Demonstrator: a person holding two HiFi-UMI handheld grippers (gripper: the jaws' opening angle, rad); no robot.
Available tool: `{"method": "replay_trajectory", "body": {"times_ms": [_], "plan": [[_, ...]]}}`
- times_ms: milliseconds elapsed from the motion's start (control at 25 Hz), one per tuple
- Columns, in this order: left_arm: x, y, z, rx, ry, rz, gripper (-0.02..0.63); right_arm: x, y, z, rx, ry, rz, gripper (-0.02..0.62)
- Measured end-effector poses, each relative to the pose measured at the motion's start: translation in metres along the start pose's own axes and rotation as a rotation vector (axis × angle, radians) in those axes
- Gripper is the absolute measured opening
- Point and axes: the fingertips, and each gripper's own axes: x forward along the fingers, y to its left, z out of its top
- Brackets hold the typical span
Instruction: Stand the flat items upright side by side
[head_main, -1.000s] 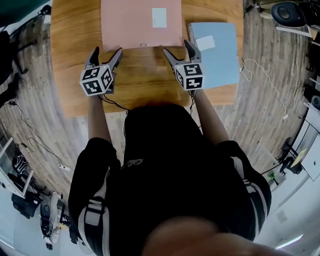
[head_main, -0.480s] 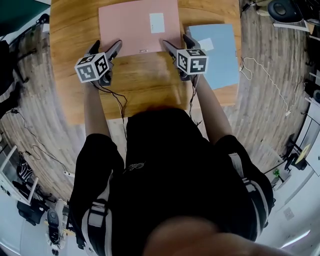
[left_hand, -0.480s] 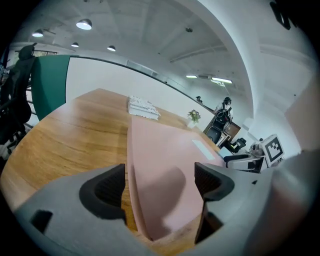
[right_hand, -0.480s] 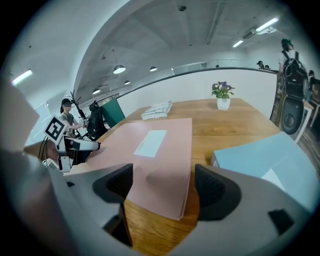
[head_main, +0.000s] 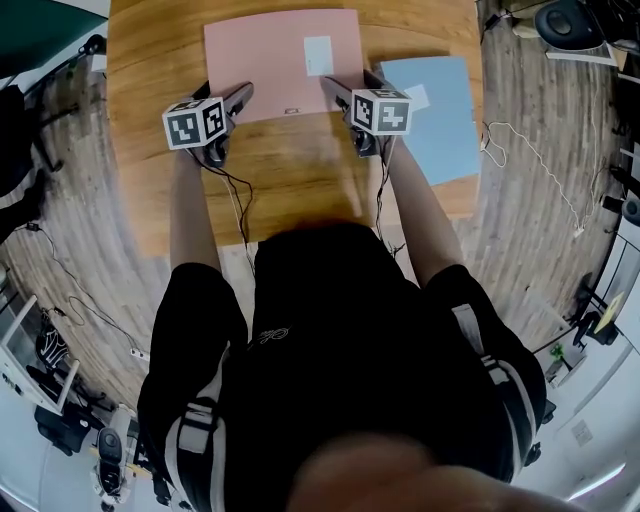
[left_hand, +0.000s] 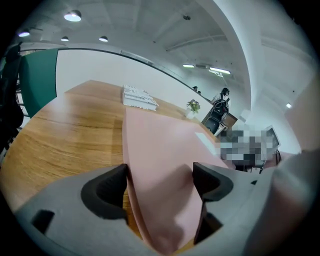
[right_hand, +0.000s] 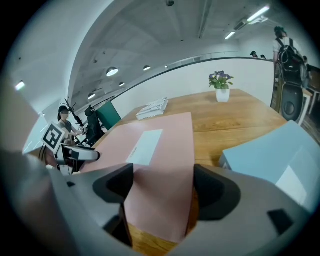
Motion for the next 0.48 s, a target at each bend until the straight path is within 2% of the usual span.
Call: {"method": "replay_trajectory", "body": {"times_ms": [160,480], "plan": [[-0.004,-0.001,0.0,0.042,-0.033,0.018,0.423,-0.002,0.004,0.0,-0.033,-0.026,0.004,0.382],[-0.035,-0.016,0.005,0.226,-0.183,0.089,0.422,-0.025,0.021,0.003,-0.16,-0.183,-0.011,0.379]]}}
